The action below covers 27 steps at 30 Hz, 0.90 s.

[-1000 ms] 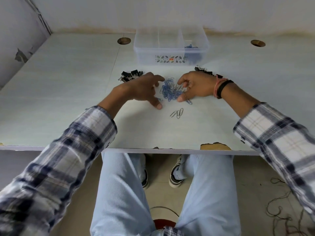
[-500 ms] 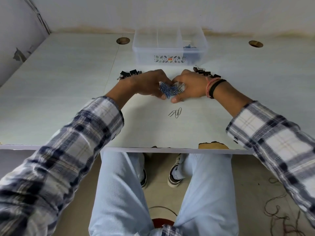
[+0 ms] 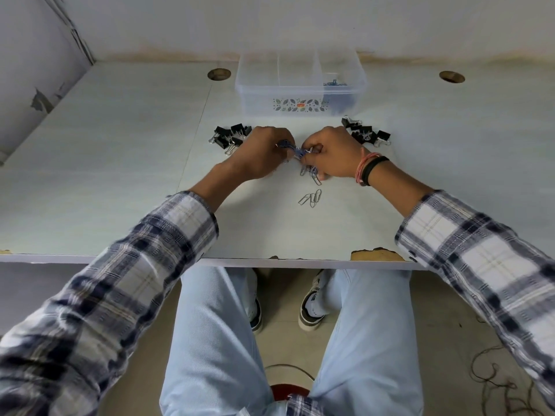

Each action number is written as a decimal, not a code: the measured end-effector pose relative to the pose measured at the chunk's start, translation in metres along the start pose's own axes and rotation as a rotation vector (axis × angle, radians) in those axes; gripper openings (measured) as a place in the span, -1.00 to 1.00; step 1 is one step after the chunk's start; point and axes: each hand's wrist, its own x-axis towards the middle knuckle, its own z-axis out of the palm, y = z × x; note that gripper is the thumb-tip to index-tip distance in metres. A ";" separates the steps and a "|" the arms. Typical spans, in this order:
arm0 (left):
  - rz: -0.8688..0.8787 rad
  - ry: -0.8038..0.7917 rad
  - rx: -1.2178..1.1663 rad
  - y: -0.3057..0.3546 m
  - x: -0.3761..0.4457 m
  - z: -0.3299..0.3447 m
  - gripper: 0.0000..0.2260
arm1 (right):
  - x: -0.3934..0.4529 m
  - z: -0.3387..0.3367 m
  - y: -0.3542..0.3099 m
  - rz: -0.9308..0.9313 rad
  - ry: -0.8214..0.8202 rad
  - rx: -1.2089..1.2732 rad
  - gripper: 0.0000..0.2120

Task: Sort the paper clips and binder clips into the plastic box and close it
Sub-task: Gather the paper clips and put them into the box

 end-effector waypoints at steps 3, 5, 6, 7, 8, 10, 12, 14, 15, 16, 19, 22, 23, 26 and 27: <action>-0.180 0.012 -0.260 0.002 0.002 -0.002 -0.90 | 0.001 -0.004 0.008 0.157 0.001 0.324 -0.74; -0.255 -0.002 -0.448 0.000 0.006 -0.005 -0.87 | -0.001 -0.009 0.010 0.247 -0.047 0.592 -0.64; -0.277 -0.014 -0.529 0.000 0.009 -0.006 -0.86 | -0.001 -0.011 0.010 0.280 -0.058 0.697 -0.64; -0.293 -0.026 -0.590 0.002 0.010 -0.008 -0.85 | -0.002 -0.014 0.011 0.309 -0.054 0.788 -0.66; -0.306 -0.035 -0.638 0.005 0.013 -0.010 -0.84 | -0.002 -0.018 0.011 0.333 -0.045 0.864 -0.69; -0.326 -0.048 -0.696 0.013 0.018 -0.016 -0.83 | -0.001 -0.026 0.014 0.366 -0.035 0.964 -0.82; -0.348 -0.065 -0.722 0.021 0.026 -0.021 -0.82 | 0.001 -0.035 0.017 0.382 -0.033 1.006 -0.94; -0.361 -0.069 -0.747 0.027 0.039 -0.025 -0.87 | 0.006 -0.046 0.021 0.392 -0.019 1.036 -0.96; -0.365 -0.068 -0.756 0.032 0.046 -0.028 -0.90 | 0.010 -0.051 0.023 0.400 -0.003 1.061 -0.96; -0.367 -0.060 -0.754 0.036 0.054 -0.032 -0.93 | 0.015 -0.057 0.025 0.409 0.019 1.088 -0.94; -0.365 -0.041 -0.706 0.049 0.084 -0.046 -0.90 | 0.032 -0.080 0.030 0.426 0.113 1.131 -0.85; -0.343 -0.001 -0.648 0.058 0.122 -0.058 -0.82 | 0.053 -0.106 0.033 0.425 0.185 1.099 -0.95; -0.336 0.009 -0.627 0.061 0.135 -0.061 -0.86 | 0.061 -0.113 0.034 0.432 0.211 1.067 -0.94; -0.324 -0.002 -0.559 0.063 0.176 -0.060 -0.91 | 0.087 -0.128 0.038 0.454 0.256 0.959 -0.90; -0.317 -0.016 -0.512 0.062 0.191 -0.057 -0.91 | 0.095 -0.131 0.040 0.461 0.250 0.911 -0.89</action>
